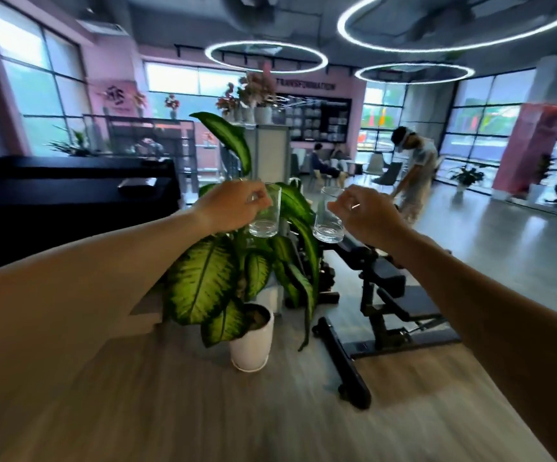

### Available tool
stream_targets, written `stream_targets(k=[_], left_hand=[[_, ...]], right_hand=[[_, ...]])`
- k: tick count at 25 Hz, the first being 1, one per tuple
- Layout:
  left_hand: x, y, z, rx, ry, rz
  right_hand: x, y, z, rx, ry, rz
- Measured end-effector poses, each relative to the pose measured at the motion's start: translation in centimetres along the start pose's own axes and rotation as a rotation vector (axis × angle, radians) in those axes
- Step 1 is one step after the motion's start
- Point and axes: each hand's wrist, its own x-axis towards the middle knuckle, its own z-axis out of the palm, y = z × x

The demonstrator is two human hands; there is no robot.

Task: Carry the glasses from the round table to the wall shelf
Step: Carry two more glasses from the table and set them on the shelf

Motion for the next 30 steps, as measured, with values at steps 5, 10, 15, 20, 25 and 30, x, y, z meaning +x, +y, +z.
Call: stream_targets(k=[5, 10, 15, 20, 25, 30], left_hand=[[6.9, -9.8, -4.0, 0.12, 0.084, -0.157], [8.7, -19.7, -8.3, 0.199, 0.182, -0.393], [7.7, -30.6, -11.7, 0.274, 0.235, -0.545], [7.0, -43.3, -16.1, 0.317, 0.238, -0.666], [8.6, -54.1, -20.0, 0.353, 0.298, -0.698], [10.7, -66.8, -23.1, 0.421, 0.315, -0.784]], right_hand=[[15.1, -3.8, 8.7, 0.157, -0.161, -0.235], [26.4, -10.0, 19.0, 0.244, -0.287, -0.409], [33.4, -17.0, 30.7, 0.342, -0.424, -0.547], [39.2, -24.6, 42.6, 0.434, -0.516, -0.63], [45.7, -31.1, 52.3, 0.465, -0.571, -0.66], [53.2, -38.1, 64.0, 0.496, -0.591, -0.728]])
